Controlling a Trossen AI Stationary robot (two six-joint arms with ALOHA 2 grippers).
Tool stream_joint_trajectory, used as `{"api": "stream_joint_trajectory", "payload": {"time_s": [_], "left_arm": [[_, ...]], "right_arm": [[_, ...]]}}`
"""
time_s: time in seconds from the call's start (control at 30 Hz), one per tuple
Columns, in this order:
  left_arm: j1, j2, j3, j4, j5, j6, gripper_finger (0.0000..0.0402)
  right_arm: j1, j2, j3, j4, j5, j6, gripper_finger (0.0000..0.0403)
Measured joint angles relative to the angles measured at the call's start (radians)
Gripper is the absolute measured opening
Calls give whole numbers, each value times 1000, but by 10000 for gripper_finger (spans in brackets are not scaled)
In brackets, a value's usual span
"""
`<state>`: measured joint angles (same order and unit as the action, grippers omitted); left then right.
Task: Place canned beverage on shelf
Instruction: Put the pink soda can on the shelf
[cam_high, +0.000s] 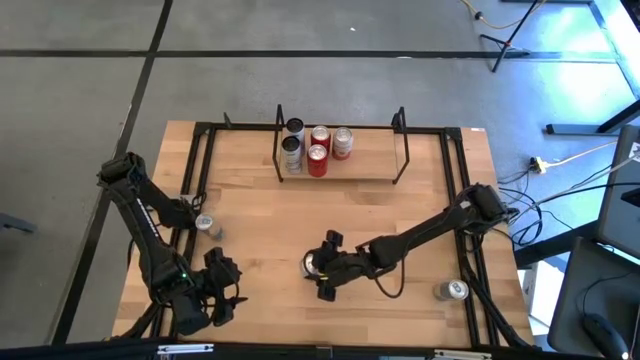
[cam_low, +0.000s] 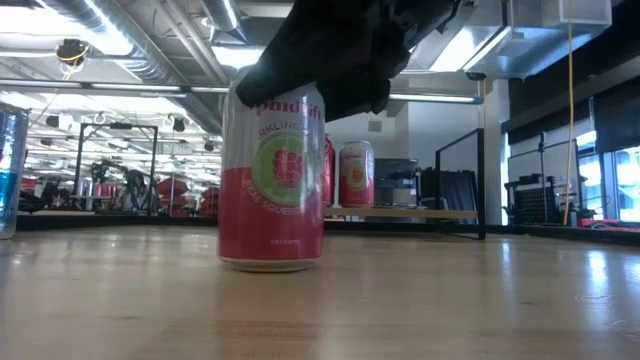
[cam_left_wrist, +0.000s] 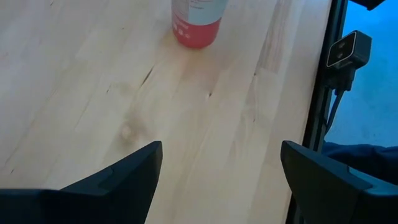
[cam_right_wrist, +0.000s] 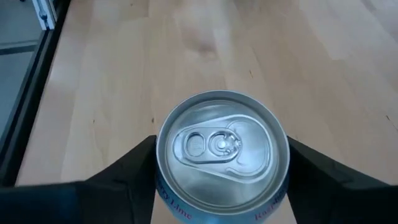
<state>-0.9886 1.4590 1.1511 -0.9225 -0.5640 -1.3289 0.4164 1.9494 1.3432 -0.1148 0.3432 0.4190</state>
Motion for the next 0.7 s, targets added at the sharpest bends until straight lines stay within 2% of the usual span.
{"api": "stream_joint_trajectory", "payload": {"time_s": [0.33,0.7], "left_arm": [[0,0,0,0,1,3,314],[0,0,0,40,-16,23,314]], "right_arm": [[-26,-134,21,-115,22,18,250],[-149,-334,20,-322,6,-89,250]]}}
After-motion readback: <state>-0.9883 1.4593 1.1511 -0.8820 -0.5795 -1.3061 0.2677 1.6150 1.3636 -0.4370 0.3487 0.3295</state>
